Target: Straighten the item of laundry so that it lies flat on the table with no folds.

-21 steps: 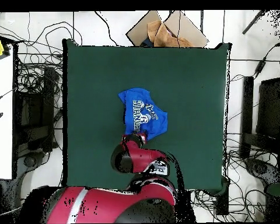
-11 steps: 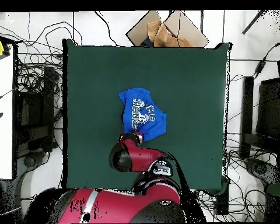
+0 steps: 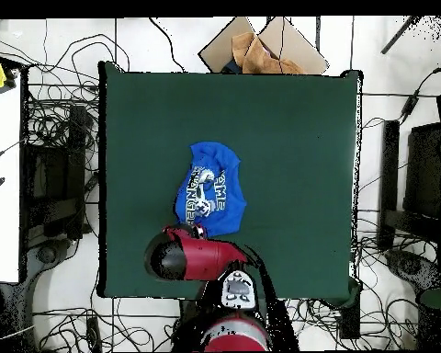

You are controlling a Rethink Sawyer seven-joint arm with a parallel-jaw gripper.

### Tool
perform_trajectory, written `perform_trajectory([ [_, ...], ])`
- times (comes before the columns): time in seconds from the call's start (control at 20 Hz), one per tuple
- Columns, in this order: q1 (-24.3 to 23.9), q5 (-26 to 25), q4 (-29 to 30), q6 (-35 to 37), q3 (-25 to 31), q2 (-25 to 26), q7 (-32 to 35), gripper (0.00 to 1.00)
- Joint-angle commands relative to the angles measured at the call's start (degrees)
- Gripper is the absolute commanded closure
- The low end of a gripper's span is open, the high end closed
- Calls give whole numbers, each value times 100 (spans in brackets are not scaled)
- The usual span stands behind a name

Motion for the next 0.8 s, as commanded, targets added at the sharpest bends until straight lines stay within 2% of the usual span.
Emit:
perform_trajectory([
  [0.05, 241, 451, 699, 629, 711, -575, 1430, 100],
  [0.15, 295, 481, 772, 492, 757, -465, 1485, 100],
  [0.4, 283, 533, 1135, -464, 1136, 96, 1768, 100],
  [0.5, 326, 582, 1312, -647, 1258, 134, 1889, 100],
  [0.65, 114, 516, 1510, -826, 1562, 244, 1875, 100],
  [0.8, 4, 474, 1444, -1197, 1743, 648, 1914, 100],
])
